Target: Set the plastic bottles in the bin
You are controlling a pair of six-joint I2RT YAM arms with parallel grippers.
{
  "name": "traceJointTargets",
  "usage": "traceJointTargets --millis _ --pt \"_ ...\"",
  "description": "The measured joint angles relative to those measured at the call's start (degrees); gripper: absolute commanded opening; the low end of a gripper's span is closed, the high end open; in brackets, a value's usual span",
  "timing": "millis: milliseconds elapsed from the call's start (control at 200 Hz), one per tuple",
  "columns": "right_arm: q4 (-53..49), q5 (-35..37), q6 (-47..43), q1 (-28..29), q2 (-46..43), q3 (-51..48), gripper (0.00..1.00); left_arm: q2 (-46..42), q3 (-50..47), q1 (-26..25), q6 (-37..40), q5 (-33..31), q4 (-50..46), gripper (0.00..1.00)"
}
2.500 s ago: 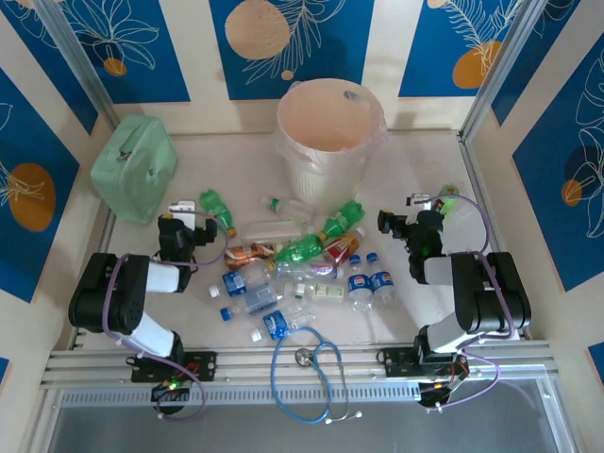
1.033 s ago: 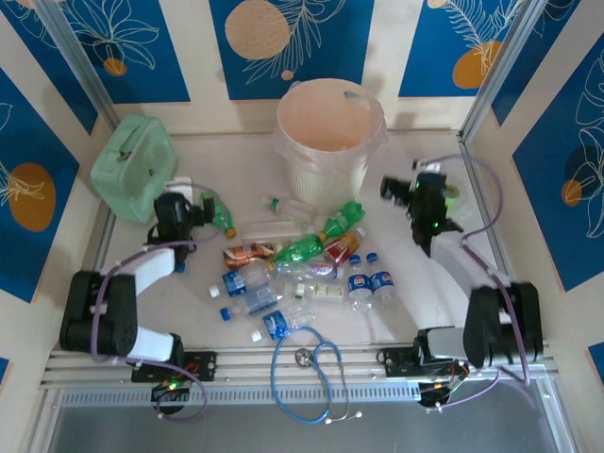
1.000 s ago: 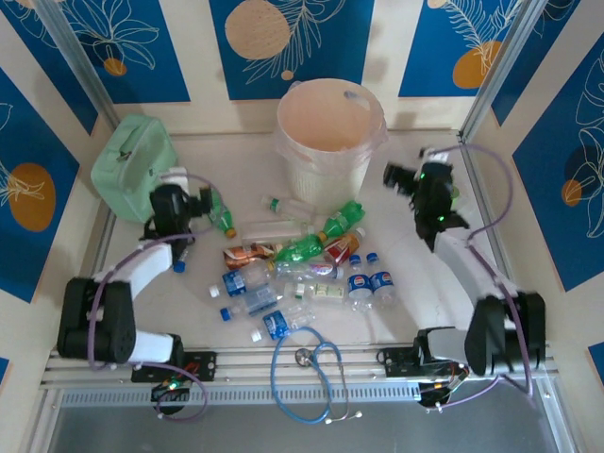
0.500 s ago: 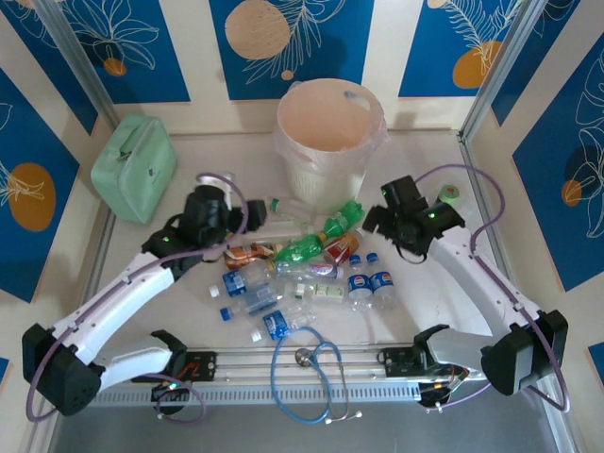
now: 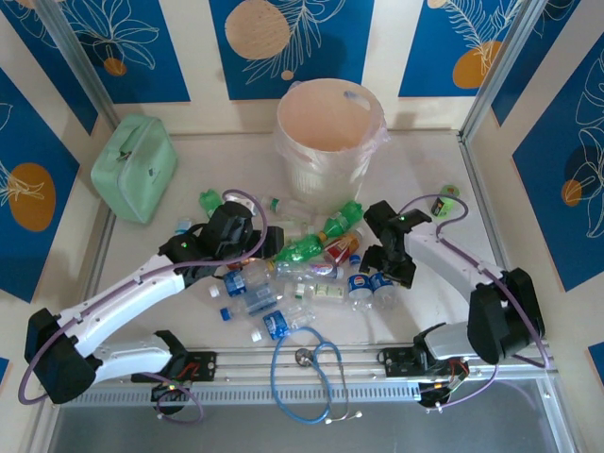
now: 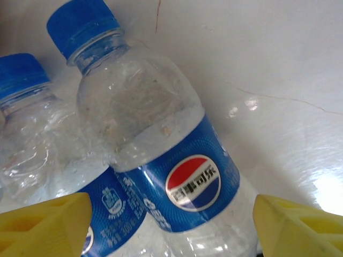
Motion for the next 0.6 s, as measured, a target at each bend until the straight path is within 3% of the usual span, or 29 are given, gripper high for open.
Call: traceJointTargets --millis 235,600 --pt "1.68 -0.79 -0.24 -1.05 2.80 0.00 0.79 0.02 -0.44 -0.02 -3.02 -0.02 0.02 0.86" --pt "4.61 -3.45 -0.90 -7.13 4.59 -2.03 0.79 -0.63 -0.48 -0.02 -4.96 -0.02 0.00 0.85"
